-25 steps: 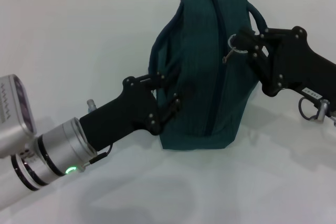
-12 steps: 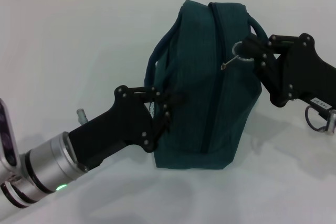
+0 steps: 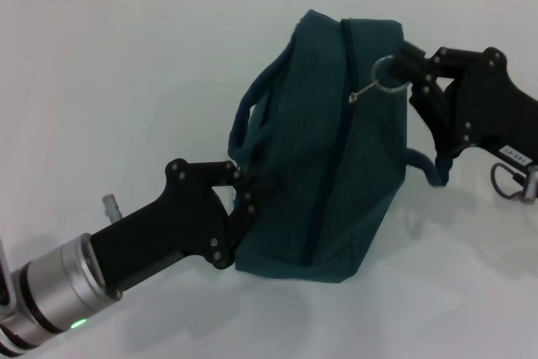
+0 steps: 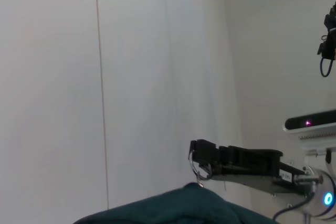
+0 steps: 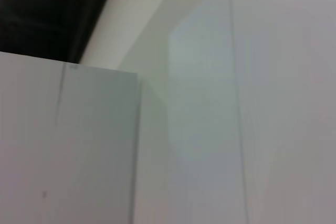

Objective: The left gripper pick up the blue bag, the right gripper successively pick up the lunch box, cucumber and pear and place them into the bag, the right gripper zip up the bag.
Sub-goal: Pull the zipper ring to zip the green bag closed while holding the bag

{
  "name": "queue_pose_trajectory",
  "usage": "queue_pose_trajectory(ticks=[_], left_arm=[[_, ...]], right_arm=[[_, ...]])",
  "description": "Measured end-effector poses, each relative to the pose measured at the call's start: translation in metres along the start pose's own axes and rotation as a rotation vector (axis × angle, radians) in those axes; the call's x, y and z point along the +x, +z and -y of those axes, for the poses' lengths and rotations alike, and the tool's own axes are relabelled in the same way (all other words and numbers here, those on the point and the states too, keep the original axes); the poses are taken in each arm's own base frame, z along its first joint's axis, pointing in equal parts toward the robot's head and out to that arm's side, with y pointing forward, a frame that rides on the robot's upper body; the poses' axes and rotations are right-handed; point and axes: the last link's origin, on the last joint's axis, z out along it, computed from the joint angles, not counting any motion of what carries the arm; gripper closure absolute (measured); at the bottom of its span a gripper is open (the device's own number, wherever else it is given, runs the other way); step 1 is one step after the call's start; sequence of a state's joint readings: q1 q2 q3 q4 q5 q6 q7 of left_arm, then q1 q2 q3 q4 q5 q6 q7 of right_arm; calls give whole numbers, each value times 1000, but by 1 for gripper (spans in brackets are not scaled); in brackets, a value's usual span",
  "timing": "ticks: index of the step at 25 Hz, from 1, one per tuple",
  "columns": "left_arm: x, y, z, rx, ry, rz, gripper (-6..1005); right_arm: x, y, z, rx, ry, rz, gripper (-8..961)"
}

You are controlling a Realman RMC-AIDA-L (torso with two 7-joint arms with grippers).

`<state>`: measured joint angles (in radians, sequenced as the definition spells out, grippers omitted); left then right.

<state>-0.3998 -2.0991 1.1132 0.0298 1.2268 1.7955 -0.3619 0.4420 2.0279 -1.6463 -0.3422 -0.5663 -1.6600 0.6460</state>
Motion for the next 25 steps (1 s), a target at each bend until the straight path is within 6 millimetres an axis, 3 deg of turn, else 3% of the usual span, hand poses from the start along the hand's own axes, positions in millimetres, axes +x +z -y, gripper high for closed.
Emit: queue_pose_trajectory(ticks=[9,25], left_arm=[[-2,-8,0,30,-2,18,945],[2,-33,13,180,-23,19,919]], right_arm=[[0,-6,10,92,-9,9,929],[3,-21,11,166,-32,1,929]])
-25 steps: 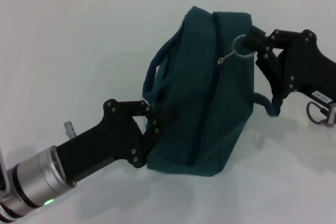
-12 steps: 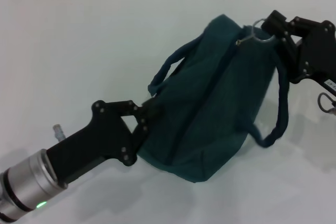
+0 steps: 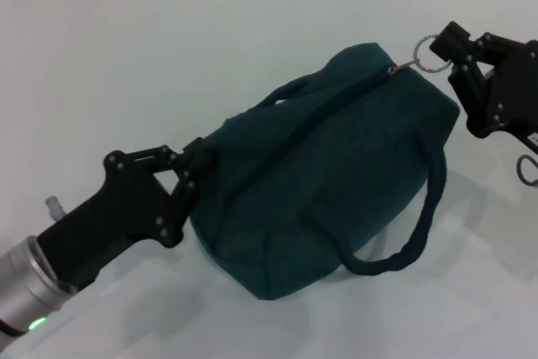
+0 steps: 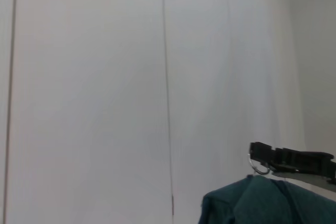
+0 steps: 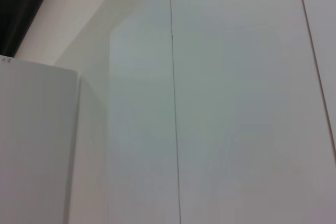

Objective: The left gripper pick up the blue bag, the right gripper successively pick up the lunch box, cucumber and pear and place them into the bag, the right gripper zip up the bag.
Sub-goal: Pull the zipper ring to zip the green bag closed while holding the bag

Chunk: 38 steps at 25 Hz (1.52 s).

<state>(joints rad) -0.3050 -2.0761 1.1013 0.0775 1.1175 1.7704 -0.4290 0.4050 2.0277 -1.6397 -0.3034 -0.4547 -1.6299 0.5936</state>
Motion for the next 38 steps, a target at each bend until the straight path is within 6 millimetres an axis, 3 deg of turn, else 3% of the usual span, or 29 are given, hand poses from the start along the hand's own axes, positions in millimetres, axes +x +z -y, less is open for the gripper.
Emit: queue_pose_trajectory(ticks=[11,17,21,24,26,30,33,38], left_arm=[[0,-1,-3,33,-9,-20,884],[8,-11,-7,82,4,-90,766],[21,-6,0,25,-90,-152,688],[33,6,19,-57,-194,-145,588],[46,25,40,-163,-289,-83,508],[54,53,54,-290,-376,44,350],[54,76,55,-363,-395,148,232],[48,103,53,-359,-362,254,178]], right_arm=[[1,1,-1,-9,4,-5,930],[1,3,-2,-22,2,-3,930],[0,5,-2,-26,2,-1,930],[0,6,-2,-30,0,0,930],[0,7,-1,-31,-1,-1,930],[0,7,-1,-32,0,-3,931],[0,7,-1,-32,0,-3,931],[0,8,-2,-38,-3,0,931]])
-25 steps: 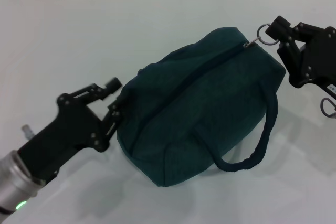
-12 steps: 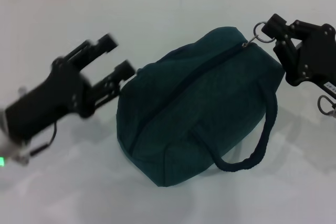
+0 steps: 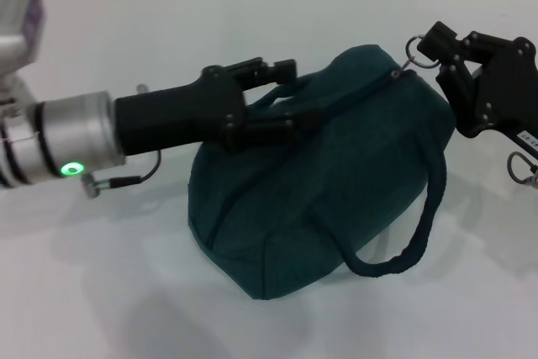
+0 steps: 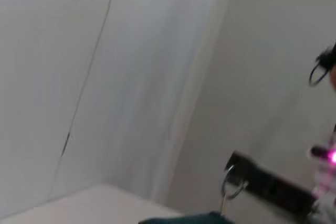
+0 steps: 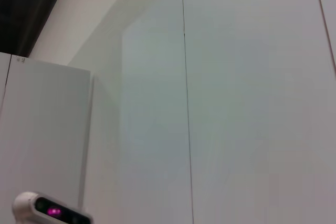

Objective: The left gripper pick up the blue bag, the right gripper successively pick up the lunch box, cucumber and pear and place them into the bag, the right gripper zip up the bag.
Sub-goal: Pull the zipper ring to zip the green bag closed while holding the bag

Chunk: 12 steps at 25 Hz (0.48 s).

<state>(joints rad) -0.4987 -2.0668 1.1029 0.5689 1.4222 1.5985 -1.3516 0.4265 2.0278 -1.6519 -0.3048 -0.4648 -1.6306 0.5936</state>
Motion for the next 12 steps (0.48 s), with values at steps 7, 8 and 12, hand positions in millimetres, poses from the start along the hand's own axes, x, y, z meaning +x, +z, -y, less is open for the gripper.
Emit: queue_pose_trajectory(ticks=[7,8,12], left_arm=[[6,16,3,-6,19,74,169],[6,17,4,-4,22,76,169],[6,18,6,10,29,84,170]], right_arm=[[0,2,0,-4,-9,1,931],[0,2,1,-6,-10,2,931],[0,4,1,-10,-11,2,931]])
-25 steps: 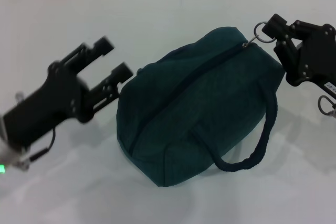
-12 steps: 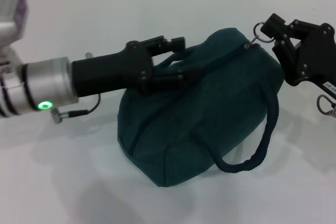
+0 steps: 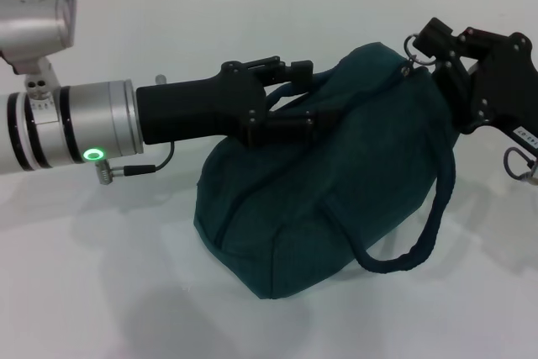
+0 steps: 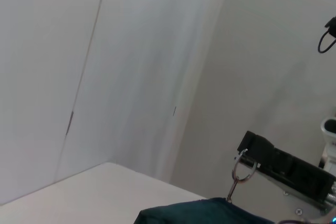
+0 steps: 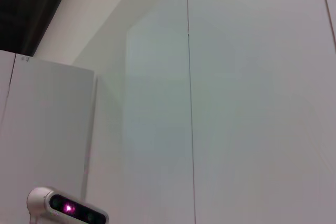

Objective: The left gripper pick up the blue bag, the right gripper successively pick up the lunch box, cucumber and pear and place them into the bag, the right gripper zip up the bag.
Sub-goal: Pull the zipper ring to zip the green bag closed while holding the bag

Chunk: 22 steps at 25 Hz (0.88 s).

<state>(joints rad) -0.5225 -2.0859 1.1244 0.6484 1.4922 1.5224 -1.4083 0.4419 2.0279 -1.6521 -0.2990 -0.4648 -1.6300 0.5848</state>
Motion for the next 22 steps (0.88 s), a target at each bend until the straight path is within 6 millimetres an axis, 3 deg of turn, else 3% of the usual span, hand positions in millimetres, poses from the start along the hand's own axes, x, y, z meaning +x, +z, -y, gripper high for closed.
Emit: queue_pose_trajectory(ticks=[8,13,19,21,22], left_arm=[[0,3,1,-6,-3,24,172],[-2,3,2,-6,17,52,246],[-5,2,1,-6,58,57,454],[-6,1,1,-4,69,56,689],[-7,1,0,-4,77,54,702]], right_arm=[[0,0,0,2,-1,0,931],[0,0,1,4,-1,1,931],[0,-1,1,7,0,1,930],[0,0,1,7,0,-1,930],[0,0,1,7,0,-3,930]])
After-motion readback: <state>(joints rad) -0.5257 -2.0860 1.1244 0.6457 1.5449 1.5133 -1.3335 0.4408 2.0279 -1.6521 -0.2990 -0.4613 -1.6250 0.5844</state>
